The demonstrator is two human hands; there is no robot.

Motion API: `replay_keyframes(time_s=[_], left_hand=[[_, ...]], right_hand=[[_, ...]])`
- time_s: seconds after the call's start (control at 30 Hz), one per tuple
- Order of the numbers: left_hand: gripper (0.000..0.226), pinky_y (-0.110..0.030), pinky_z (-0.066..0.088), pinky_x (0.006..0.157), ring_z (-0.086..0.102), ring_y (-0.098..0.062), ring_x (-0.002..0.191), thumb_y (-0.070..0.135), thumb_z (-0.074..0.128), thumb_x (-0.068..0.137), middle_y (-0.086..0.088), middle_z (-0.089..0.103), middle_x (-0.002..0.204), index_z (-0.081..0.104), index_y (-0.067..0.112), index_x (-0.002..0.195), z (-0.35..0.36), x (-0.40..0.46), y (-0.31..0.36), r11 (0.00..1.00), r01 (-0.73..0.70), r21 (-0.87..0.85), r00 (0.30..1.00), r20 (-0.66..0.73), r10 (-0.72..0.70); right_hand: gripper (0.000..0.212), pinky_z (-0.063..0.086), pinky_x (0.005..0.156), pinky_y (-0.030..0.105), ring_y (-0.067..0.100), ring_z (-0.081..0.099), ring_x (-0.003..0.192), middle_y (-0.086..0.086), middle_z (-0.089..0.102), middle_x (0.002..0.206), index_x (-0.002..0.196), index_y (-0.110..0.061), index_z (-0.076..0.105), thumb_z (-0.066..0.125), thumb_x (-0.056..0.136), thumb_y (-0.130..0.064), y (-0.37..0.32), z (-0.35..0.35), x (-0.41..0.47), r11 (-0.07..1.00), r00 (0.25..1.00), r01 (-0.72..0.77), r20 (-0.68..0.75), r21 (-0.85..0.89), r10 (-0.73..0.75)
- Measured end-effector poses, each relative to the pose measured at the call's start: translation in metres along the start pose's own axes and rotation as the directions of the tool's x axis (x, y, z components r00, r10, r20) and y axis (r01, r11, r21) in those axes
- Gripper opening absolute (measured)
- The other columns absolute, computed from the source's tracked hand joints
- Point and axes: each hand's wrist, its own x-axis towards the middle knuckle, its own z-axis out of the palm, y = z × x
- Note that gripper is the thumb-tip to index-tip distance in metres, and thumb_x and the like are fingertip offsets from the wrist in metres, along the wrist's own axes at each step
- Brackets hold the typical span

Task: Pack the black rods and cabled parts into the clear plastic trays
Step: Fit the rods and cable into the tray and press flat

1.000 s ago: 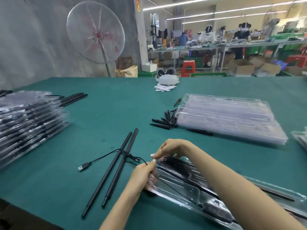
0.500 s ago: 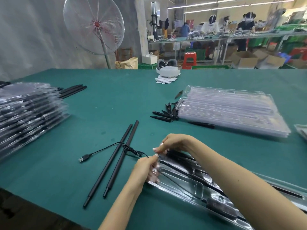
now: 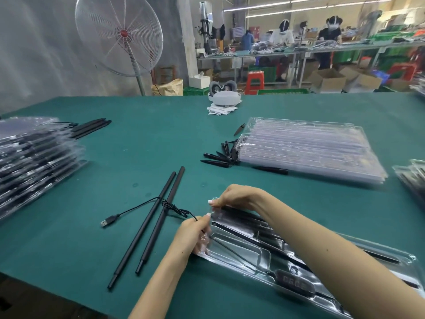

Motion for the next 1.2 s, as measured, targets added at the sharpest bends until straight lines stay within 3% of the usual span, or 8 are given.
replay_keyframes(time_s=[0.33, 0.4, 0.5, 0.57, 0.7, 0.83, 0.97, 1.2], left_hand=[[0.04, -0.018, 0.03, 0.036, 0.048, -0.013, 0.031, 0.033, 0.045, 0.1, -0.002, 0.052, 0.046, 0.052, 0.008, 0.07, -0.005, -0.008, 0.007, 0.997, 0.075, 0.012, 0.997, 0.024, -0.076], [0.047, -0.022, 0.042, 0.048, 0.059, -0.017, 0.042, 0.047, 0.039, 0.099, -0.005, 0.064, 0.058, 0.059, 0.011, 0.077, -0.02, -0.023, 0.008, 0.96, 0.077, 0.268, 0.997, -0.005, -0.079], [0.046, -0.03, 0.038, 0.056, 0.058, -0.023, 0.059, 0.05, 0.041, 0.095, 0.003, 0.058, 0.057, 0.054, 0.019, 0.063, -0.04, -0.044, 0.018, 0.546, 0.048, 0.836, 0.869, -0.305, 0.39], [0.033, -0.032, 0.034, 0.057, 0.052, -0.025, 0.063, 0.035, 0.05, 0.094, 0.007, 0.053, 0.056, 0.057, 0.019, 0.067, -0.037, -0.037, 0.035, 0.554, -0.126, 0.823, 0.758, -0.28, 0.589], [0.034, -0.027, 0.039, 0.088, 0.055, -0.025, 0.109, 0.016, 0.058, 0.093, -0.009, 0.06, 0.115, 0.05, 0.007, 0.125, -0.012, 0.017, 0.054, 0.776, -0.177, 0.605, 0.981, 0.046, 0.188], [0.022, -0.028, 0.04, 0.068, 0.048, -0.016, 0.079, 0.007, 0.061, 0.089, -0.029, 0.064, 0.089, 0.066, -0.006, 0.106, -0.007, 0.049, 0.048, 0.796, -0.074, 0.6, 0.989, 0.148, -0.019], [0.014, -0.016, 0.034, 0.043, 0.041, -0.009, 0.035, -0.004, 0.057, 0.088, -0.001, 0.051, 0.045, 0.069, -0.005, 0.096, -0.011, 0.054, 0.053, 0.843, 0.02, 0.538, 0.981, 0.154, -0.122], [0.032, -0.015, 0.026, 0.043, 0.038, -0.008, 0.041, -0.012, 0.043, 0.087, -0.002, 0.043, 0.052, 0.049, 0.006, 0.062, -0.019, 0.047, 0.039, 0.847, 0.044, 0.53, 0.981, 0.137, -0.137]], right_hand=[[0.047, 0.04, 0.077, 0.025, 0.015, 0.056, 0.093, 0.006, 0.066, 0.112, 0.106, -0.003, 0.071, 0.073, 0.08, -0.043, 0.005, 0.01, 0.001, 1.0, 0.992, 0.021, -0.128, 0.018, -0.019], [0.052, 0.042, 0.08, 0.027, 0.016, 0.055, 0.092, 0.009, 0.066, 0.115, 0.108, 0.001, 0.07, 0.075, 0.079, -0.042, 0.007, 0.01, 0.001, 1.0, 0.99, 0.022, -0.137, 0.023, -0.018], [0.055, 0.046, 0.088, 0.03, 0.018, 0.059, 0.094, 0.013, 0.066, 0.119, 0.11, 0.007, 0.066, 0.077, 0.078, -0.037, 0.008, 0.01, 0.0, 0.998, 0.988, 0.025, -0.155, 0.061, -0.015], [0.056, 0.045, 0.081, 0.03, 0.015, 0.055, 0.087, 0.01, 0.068, 0.11, 0.112, 0.008, 0.065, 0.077, 0.078, -0.036, 0.004, 0.011, -0.002, 0.998, 0.989, 0.017, -0.144, 0.067, -0.007], [0.062, 0.039, 0.075, 0.032, 0.014, 0.044, 0.085, 0.016, 0.059, 0.095, 0.117, 0.009, 0.061, 0.073, 0.081, -0.04, 0.002, 0.011, -0.011, 0.999, 0.99, 0.035, -0.135, 0.014, -0.033], [0.049, 0.031, 0.071, 0.026, 0.015, 0.038, 0.082, 0.018, 0.051, 0.083, 0.106, 0.015, 0.063, 0.071, 0.085, -0.028, 0.011, 0.015, -0.014, 0.994, 0.988, 0.09, -0.133, 0.061, -0.081], [0.041, 0.03, 0.064, 0.027, 0.017, 0.039, 0.071, 0.006, 0.046, 0.074, 0.086, 0.007, 0.066, 0.066, 0.088, -0.034, 0.008, 0.01, -0.019, 0.994, 0.99, 0.102, -0.098, -0.03, -0.105], [0.051, 0.039, 0.053, 0.02, 0.01, 0.049, 0.059, -0.004, 0.054, 0.07, 0.099, -0.01, 0.065, 0.072, 0.076, -0.055, 0.03, -0.052, -0.068, 0.957, 0.996, 0.031, 0.086, -0.29, -0.007]])
